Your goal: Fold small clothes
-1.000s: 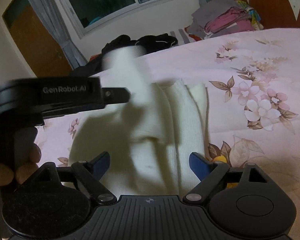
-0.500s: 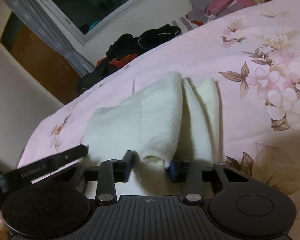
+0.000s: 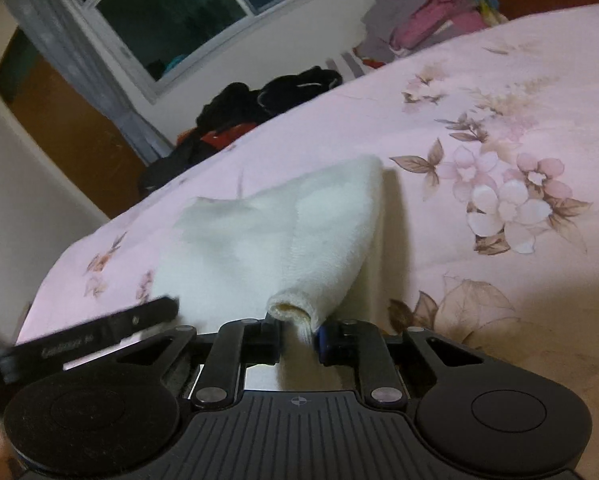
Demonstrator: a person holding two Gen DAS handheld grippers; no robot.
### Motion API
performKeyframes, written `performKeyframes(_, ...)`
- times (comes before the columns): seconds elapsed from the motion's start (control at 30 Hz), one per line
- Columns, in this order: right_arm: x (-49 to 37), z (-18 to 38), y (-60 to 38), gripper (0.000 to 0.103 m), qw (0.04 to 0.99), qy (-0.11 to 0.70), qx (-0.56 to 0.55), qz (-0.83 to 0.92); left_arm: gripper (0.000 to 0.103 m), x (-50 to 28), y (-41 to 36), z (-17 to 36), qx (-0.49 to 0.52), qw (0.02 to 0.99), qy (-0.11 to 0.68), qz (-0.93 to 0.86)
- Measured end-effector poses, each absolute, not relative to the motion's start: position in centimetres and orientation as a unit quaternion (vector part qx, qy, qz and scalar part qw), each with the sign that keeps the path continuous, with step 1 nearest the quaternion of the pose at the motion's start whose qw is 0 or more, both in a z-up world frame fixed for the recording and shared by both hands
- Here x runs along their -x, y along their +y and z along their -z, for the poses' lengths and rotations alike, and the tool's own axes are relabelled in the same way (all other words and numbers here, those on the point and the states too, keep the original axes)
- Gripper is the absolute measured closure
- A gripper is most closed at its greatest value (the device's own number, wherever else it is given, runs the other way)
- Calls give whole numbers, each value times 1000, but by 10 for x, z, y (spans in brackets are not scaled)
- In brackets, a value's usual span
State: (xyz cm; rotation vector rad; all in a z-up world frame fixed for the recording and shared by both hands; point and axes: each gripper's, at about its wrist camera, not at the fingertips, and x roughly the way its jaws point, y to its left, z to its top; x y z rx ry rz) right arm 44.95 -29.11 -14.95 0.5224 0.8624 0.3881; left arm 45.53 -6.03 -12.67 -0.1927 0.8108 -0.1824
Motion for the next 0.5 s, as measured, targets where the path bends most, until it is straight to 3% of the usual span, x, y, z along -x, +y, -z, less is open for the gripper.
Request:
performKeyframes(0.1, -451, 152, -293, 87, 860, 408, -252, -174, 34, -460, -58, 131, 103, 906, 401, 82)
performKeyframes(0.5, -389, 141, -308, 86, 839, 443, -248, -197, 37, -416, -49, 127, 104, 899, 415, 94)
